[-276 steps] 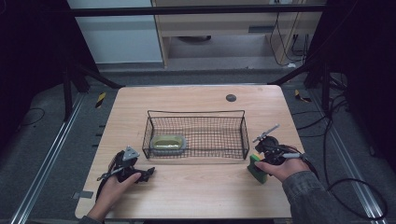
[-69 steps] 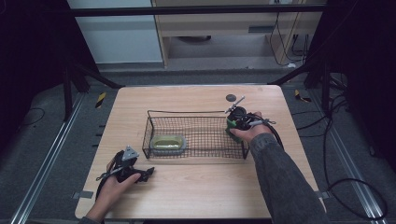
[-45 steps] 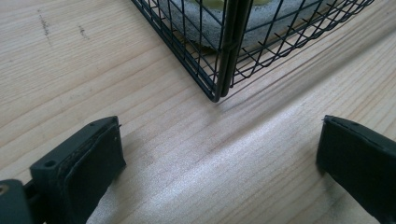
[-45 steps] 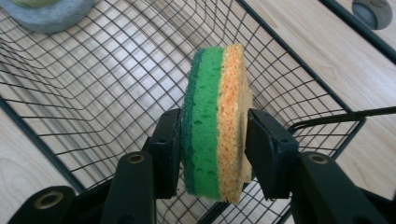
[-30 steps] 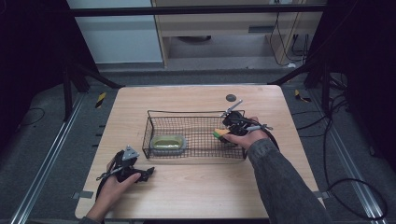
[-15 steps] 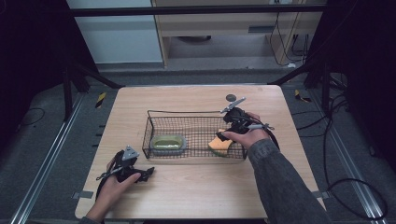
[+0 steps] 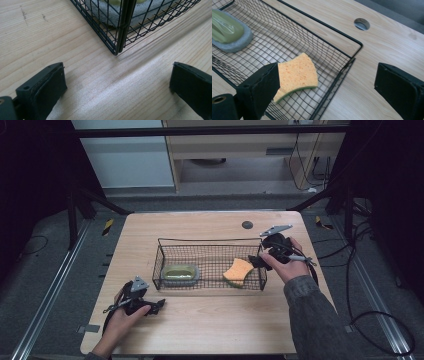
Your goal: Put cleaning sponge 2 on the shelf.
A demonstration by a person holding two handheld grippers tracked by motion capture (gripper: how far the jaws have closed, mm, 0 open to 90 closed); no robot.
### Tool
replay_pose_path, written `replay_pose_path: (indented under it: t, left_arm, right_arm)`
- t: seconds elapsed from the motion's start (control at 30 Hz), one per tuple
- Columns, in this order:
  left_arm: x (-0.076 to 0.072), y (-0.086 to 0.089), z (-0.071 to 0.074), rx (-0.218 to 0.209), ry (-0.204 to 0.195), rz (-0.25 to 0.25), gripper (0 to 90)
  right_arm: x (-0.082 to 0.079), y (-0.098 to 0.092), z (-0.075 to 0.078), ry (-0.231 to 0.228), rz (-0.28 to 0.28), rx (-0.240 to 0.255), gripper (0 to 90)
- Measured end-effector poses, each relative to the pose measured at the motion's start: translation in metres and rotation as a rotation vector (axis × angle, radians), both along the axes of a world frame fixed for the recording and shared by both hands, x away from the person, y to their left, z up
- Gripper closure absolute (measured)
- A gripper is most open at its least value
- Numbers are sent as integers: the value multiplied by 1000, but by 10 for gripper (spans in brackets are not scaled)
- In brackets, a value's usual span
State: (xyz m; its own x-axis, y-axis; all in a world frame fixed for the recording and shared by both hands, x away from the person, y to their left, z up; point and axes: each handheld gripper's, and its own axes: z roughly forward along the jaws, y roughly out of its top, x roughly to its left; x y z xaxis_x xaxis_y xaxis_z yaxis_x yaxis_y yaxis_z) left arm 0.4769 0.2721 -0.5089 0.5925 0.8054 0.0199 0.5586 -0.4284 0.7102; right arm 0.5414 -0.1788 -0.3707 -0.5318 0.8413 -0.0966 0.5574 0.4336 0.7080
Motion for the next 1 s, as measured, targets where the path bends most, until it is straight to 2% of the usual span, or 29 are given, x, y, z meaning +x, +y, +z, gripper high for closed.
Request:
replay_pose_path:
  t: [0.13, 0.4, 0.67, 0.83, 0.93, 1.0]
  left_arm:
    - [0, 0, 0, 0, 0, 0, 0]
    - [0, 0, 0, 0, 0, 0, 0]
    - [0, 0, 0, 0, 0, 0, 0]
    - [0, 0, 0, 0, 0, 1, 0]
    - [0, 0, 0, 0, 0, 1, 0]
    - [0, 0, 0, 0, -1, 1, 0]
  right_arm:
    - [-12, -20, -1, -27, -42, 15, 105]
    - [-33, -49, -10, -49, -74, 33, 118]
    - [-53, -74, -32, -50, -116, 36, 133]
    - [-57, -81, -44, -45, -139, 46, 142]
    - [-58, -83, -58, -26, -153, 57, 146]
    - [-58, -83, -62, -19, -156, 62, 147]
